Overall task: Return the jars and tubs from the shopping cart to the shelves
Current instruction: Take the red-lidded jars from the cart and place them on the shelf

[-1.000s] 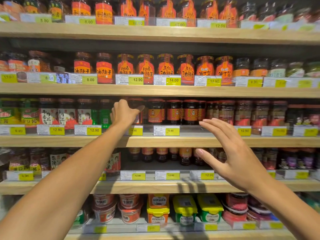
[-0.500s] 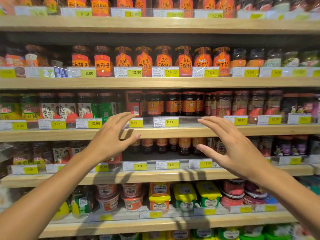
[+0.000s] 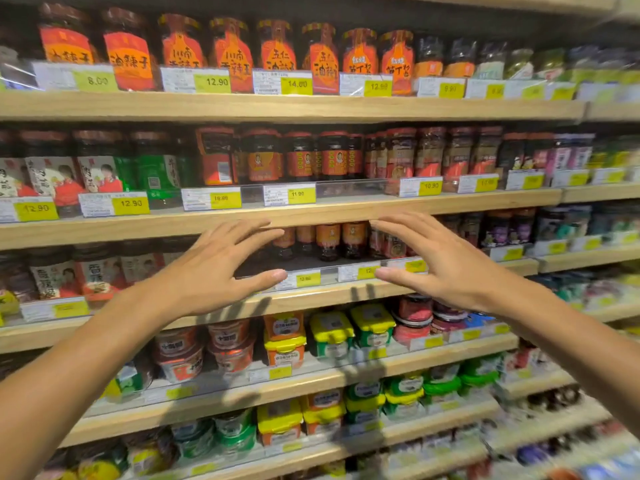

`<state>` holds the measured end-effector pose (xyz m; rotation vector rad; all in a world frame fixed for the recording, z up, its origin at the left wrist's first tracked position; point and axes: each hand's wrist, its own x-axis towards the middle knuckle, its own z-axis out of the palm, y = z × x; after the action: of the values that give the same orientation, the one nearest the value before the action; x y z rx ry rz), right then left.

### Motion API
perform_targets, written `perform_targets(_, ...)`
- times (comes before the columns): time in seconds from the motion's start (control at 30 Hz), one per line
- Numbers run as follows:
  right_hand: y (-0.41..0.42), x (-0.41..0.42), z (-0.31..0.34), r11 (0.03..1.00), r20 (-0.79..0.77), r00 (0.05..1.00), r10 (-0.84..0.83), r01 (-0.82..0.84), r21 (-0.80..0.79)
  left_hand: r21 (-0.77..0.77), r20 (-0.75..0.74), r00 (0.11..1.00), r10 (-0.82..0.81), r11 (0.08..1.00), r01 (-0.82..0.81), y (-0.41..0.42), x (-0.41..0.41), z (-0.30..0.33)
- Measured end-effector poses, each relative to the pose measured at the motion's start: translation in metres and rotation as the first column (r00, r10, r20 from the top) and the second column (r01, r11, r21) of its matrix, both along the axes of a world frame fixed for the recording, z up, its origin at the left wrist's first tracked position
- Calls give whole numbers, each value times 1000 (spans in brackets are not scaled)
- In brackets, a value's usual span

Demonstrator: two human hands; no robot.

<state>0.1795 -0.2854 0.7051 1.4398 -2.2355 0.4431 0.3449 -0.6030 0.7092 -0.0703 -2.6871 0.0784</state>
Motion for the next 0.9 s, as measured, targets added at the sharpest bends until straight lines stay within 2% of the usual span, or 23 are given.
perform_targets(0.23, 40, -16, -13, 984, 145, 982, -118, 96, 150, 38, 146, 985, -97, 995, 92, 44, -34, -19)
perform_targets(0.53, 152, -45, -45, 961, 227, 943, -242, 201, 192, 86, 189, 952, -241, 970, 229, 154, -122, -49)
perform_targets(0.73, 260, -71, -104, 922, 370, 847, -382, 320, 219, 160, 194, 864, -465, 884, 440, 273, -196, -102)
perform_targets(0.9, 349, -71, -177, 874, 457, 745, -485, 413, 256, 220, 355, 761, -544, 839, 497, 375, -257, -183)
